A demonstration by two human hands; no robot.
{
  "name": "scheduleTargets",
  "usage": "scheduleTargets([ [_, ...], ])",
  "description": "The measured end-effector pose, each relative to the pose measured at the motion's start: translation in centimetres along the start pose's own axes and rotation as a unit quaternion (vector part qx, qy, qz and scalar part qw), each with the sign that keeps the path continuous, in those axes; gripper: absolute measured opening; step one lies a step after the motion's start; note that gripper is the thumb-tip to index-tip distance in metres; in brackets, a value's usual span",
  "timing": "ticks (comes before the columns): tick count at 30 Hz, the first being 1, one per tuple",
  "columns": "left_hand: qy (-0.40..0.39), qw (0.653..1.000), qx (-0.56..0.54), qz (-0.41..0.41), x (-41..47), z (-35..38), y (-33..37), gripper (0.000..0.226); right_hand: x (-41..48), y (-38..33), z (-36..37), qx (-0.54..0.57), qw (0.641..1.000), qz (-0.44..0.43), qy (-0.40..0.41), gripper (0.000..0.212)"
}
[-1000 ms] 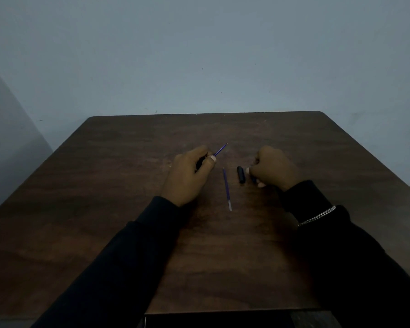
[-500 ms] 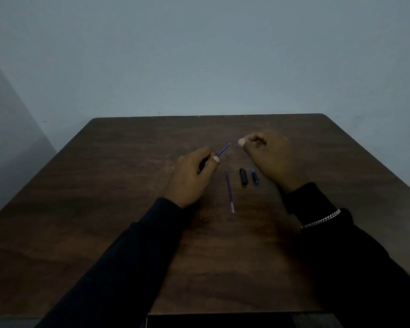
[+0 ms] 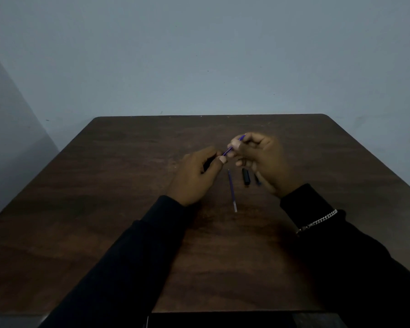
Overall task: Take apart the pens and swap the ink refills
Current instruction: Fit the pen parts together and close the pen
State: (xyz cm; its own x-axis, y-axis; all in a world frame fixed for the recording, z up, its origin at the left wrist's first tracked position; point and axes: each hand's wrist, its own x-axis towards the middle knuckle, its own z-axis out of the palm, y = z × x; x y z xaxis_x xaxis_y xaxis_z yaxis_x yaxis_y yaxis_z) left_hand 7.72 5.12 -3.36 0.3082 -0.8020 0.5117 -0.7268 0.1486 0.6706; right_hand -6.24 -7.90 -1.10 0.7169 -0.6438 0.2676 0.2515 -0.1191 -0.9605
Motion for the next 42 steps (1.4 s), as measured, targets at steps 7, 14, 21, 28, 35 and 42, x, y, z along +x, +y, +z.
scheduleTargets([
  [7, 0.104, 0.985, -0.098, -0.101, 0.8, -2.8, -2.0, 0.036, 1.5, -1.6, -1.1, 0.034, 0.992, 0.03, 0.12, 0.012],
  [14, 0.208, 0.953, -0.161, -0.151, 1.4, -4.7, -3.7, 0.036, 3.4, -1.0, 3.4, -0.221, 0.968, 0.121, 0.022, 0.008],
  [21, 0.223, 0.946, -0.153, -0.179, 1.5, -4.6, -4.2, 0.037, 6.6, 2.0, 7.6, -0.418, 0.893, 0.163, -0.032, 0.021],
  [28, 0.22, 0.947, -0.15, -0.182, 1.4, -4.7, -4.2, 0.037, 7.9, 3.8, 8.9, -0.49, 0.854, 0.175, -0.029, 0.032],
  [35, 0.217, 0.948, -0.143, -0.183, 1.5, -4.6, -4.2, 0.037, 7.6, 4.0, 8.9, -0.49, 0.854, 0.177, -0.02, 0.032],
  [42, 0.214, 0.948, -0.144, -0.184, 1.6, -4.5, -4.3, 0.036, 7.2, 4.0, 9.0, -0.488, 0.861, 0.14, -0.005, 0.027],
])
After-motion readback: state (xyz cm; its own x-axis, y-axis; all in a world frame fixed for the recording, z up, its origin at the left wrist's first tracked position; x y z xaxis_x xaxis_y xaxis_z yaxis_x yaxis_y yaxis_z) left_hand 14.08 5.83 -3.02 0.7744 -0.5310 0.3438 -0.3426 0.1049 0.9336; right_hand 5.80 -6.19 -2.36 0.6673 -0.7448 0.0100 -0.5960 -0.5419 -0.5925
